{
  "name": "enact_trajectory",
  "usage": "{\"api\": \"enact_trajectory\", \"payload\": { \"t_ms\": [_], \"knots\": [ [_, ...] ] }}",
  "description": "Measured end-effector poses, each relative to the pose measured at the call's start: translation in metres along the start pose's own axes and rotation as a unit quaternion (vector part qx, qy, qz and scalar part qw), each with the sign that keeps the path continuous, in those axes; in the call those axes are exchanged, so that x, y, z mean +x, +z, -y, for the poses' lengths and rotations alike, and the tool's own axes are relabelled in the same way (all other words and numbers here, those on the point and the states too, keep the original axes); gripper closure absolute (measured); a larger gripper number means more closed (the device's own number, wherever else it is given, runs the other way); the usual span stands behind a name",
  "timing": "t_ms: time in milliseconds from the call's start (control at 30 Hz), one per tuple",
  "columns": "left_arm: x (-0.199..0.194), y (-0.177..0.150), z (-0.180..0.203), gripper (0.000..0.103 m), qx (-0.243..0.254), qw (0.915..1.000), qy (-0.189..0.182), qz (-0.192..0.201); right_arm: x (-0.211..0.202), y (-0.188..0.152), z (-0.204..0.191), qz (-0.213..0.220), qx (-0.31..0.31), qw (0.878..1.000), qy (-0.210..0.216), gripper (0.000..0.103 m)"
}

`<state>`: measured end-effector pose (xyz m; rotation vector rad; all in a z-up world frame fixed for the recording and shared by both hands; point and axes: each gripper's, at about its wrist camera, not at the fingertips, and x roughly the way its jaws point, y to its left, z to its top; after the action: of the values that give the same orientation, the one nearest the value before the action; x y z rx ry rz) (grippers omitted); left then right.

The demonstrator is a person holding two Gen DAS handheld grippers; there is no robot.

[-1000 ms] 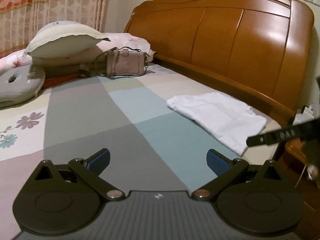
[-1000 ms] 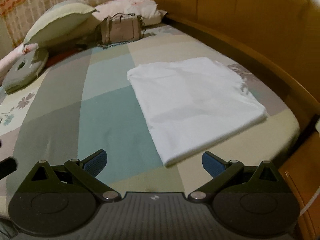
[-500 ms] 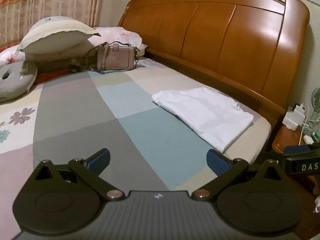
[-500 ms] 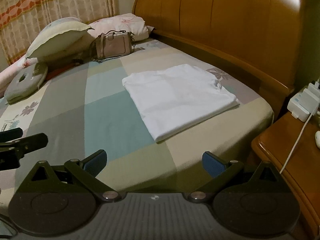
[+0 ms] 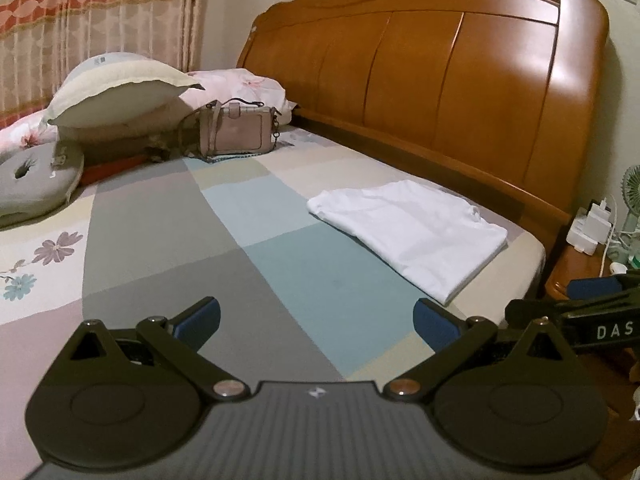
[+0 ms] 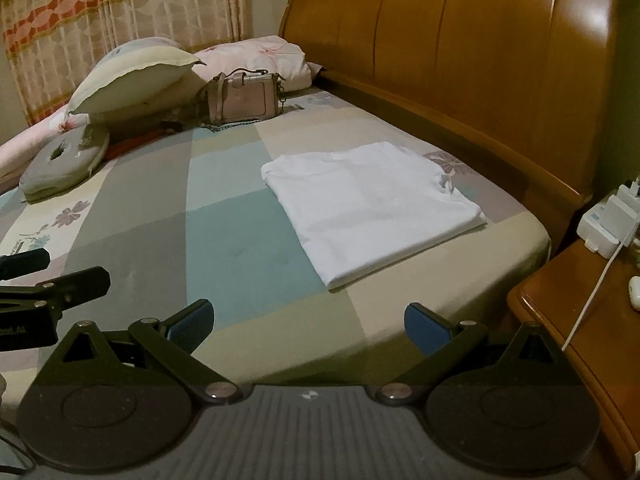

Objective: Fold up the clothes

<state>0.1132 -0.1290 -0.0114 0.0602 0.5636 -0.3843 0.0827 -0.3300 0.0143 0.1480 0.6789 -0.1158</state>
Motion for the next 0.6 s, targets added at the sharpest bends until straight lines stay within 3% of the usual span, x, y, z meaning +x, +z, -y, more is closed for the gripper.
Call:
{"api": "enact_trajectory", "payload": {
  "t_ms": [600],
  "knots": [
    [0.0007,-0.0004,0.0036,0.001,0.001,0.9999,-0.006,-0.01,0.0012,-0.0001,-0.0007,-0.003,0.002,1.0,0.005,0.0]
  ]
}}
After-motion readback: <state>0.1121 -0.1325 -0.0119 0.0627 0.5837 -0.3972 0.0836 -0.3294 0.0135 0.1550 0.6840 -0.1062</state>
